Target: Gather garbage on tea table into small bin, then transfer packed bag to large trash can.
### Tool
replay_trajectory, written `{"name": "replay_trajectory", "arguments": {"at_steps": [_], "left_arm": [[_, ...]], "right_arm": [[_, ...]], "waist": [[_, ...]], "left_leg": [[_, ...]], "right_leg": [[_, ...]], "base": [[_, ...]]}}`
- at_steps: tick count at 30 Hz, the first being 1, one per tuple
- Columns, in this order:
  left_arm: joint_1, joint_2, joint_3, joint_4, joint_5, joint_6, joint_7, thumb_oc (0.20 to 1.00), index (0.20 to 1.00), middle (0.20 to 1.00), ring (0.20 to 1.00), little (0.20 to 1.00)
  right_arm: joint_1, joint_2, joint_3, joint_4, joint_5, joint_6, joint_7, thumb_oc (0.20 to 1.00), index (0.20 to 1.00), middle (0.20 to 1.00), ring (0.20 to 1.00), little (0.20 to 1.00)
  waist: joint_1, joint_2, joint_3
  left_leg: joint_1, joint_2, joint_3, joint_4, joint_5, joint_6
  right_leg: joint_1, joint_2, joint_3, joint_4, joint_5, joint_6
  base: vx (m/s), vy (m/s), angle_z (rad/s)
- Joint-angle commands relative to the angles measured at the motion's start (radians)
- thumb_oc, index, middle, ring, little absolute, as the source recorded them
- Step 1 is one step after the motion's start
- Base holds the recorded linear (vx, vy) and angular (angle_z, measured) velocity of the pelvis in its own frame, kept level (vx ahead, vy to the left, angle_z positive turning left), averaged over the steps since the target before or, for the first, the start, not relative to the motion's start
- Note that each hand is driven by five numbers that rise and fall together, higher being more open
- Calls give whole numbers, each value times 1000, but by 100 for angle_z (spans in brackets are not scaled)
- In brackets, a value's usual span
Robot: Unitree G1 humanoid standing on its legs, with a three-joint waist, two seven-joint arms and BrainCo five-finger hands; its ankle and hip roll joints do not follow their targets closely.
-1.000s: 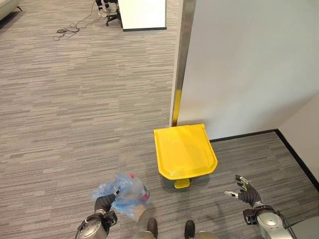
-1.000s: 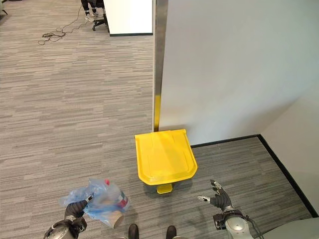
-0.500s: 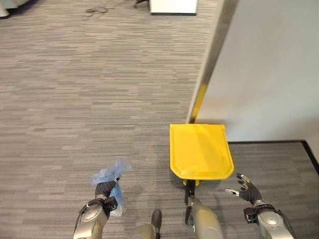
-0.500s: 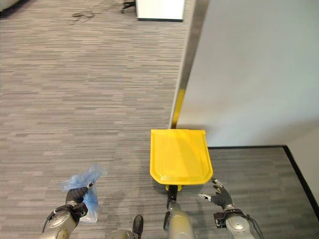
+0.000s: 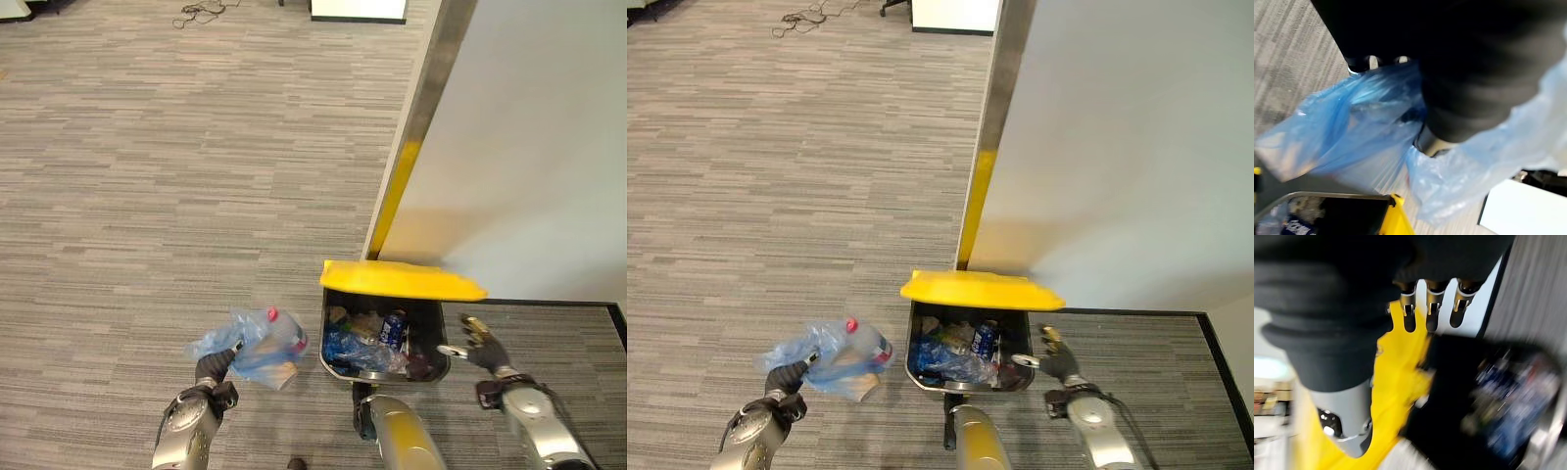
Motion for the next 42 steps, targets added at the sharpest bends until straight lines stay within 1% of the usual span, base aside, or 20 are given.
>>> {"name": "replay_trajectory", "arguments": {"at_steps": [1,3,4,5,6,7,8,10,13,18,20,21,23,26,27,29,32,36,39,42], "left_arm": [[-17,26,2,-56,19,-64,-20,200,200,200,200,200],[-29,24,-22,-51,21,-64,-24,200,200,200,200,200],[-54,27,-51,-40,18,-71,-22,200,200,200,200,200],[-72,31,-69,-36,14,-76,-18,200,200,200,200,200],[-74,31,-68,-35,14,-76,-18,200,200,200,200,200],[-91,34,-82,-32,7,-82,-15,200,200,200,200,200],[-133,48,-123,-36,-15,-97,-8,200,200,200,200,200],[-167,58,-159,-54,-35,-108,-8,200,200,200,200,200],[-224,81,-200,-74,-51,-122,-15,200,200,200,200,200],[-303,100,-268,-126,-42,-126,-36,200,200,200,200,200],[-320,98,-287,-132,-40,-122,-42,200,200,200,200,200],[-348,100,-321,-162,-20,-123,-49,200,200,200,200,200],[-376,93,-356,-199,-6,-122,-55,200,200,200,200,200],[-477,70,-425,-209,15,-130,-52,200,200,200,200,200],[-478,69,-426,-208,15,-131,-52,200,200,200,200,200],[-535,61,-449,-195,40,-134,-38,200,200,200,200,200],[-609,54,-462,-174,53,-137,-19,200,200,200,200,200],[-690,38,-478,-154,58,-141,1,200,200,200,200,200],[-721,22,-494,-123,53,-137,4,200,200,200,200,200],[-734,21,-512,-62,82,-126,3,200,200,200,200,200]], "right_arm": [[-48,13,16,-33,58,-34,18,1000,1000,1000,1000,1000],[-107,33,75,-27,71,-36,26,1000,1000,1000,1000,1000],[-194,50,128,-4,83,-40,23,1000,1000,1000,1000,1000],[-250,61,151,16,96,-43,12,1000,1000,1000,1000,1000],[-253,61,151,17,97,-44,12,1000,1000,1000,1000,1000],[-312,69,168,40,106,-46,3,1000,1000,1000,1000,1000],[-452,93,204,107,117,-46,-23,1000,1000,1000,1000,1000],[-568,96,226,163,117,-45,-44,1000,1000,1000,1000,1000],[-713,50,248,240,118,-32,-57,1000,1000,1000,1000,1000],[-822,-37,272,336,107,-15,-62,1000,1000,1000,1000,1000],[-832,-54,277,344,103,-18,-61,1000,1000,1000,1000,1000],[-843,-80,283,359,89,-11,-59,1000,1000,1000,1000,1000],[-849,-96,278,364,90,-14,-61,1000,1000,1000,1000,1000],[-884,-130,288,387,94,-24,-72,1000,1000,1000,1000,1000],[-885,-130,288,387,94,-24,-72,1000,1000,1000,1000,1000],[-905,-151,297,391,91,-27,-75,1000,1000,1000,1000,1000],[-924,-168,309,390,92,-26,-75,1000,1000,1000,1000,1000],[-929,-195,326,370,86,-24,-71,1000,1000,1000,1000,1000],[-926,-203,321,368,93,-24,-75,1000,1000,1000,1000,1000],[-936,-213,322,362,96,-24,-79,1000,1000,1000,1000,1000]], "waist": [[36,4,-11],[50,6,-12],[67,7,-9],[75,8,-4],[75,8,-3],[82,9,3],[103,12,21],[117,9,38],[131,-4,56],[134,-23,68],[132,-26,70],[125,-29,72],[118,-33,77],[95,-39,86],[96,-38,87],[79,-40,89],[60,-35,89],[26,-20,91],[6,-7,92],[-9,0,103]], "left_leg": [[147,-67,-19,-43,-67,38],[154,-73,-23,-50,-73,43],[155,-75,-28,-52,-78,46],[153,-75,-31,-52,-79,47],[154,-75,-31,-51,-80,47],[150,-75,-33,-50,-81,48],[136,-73,-39,-43,-82,48],[118,-70,-44,-34,-80,45],[90,-63,-53,-23,-76,39],[67,-54,-66,-17,-71,29],[62,-54,-68,-16,-71,28],[61,-52,-68,-19,-72,27],[59,-53,-66,-23,-73,27],[64,-55,-51,-36,-82,29],[64,-55,-51,-36,-82,29],[73,-56,-40,-42,-89,32],[85,-59,-28,-49,-95,34],[91,-66,-19,-57,-94,36],[90,-70,-20,-60,-92,37],[78,-76,-19,-55,-90,37]], "right_leg": [[-56,-21,19,-227,319,118],[-57,-26,18,-228,325,119],[-61,-33,13,-230,330,119],[-64,-37,10,-230,332,119],[-64,-37,10,-230,332,119],[-69,-40,8,-230,333,118],[-80,-48,4,-227,334,116],[-91,-54,2,-224,336,114],[-110,-61,-3,-219,334,111],[-122,-63,-10,-222,330,107],[-126,-62,-11,-222,330,107],[-133,-60,-11,-222,330,109],[-139,-57,-11,-224,333,111],[-156,-51,-10,-226,340,122],[-156,-51,-10,-225,340,122],[-164,-49,-6,-222,344,127],[-171,-48,-2,-217,349,132],[-183,-50,4,-212,353,135],[-192,-52,10,-211,357,135],[-204,-56,16,-208,357,135]], "base": [[-26,36,-14],[-13,35,2],[-13,26,5],[-13,17,5],[-20,8,8],[-54,12,17],[-62,9,16],[-63,-17,13],[-45,-49,29],[-24,-61,18],[-15,-36,2],[0,0,0],[-34,-25,-1],[-43,-3,-6],[-24,11,-14],[-7,23,-15],[1,21,-20],[3,31,-17],[0,0,0],[0,0,0]]}}
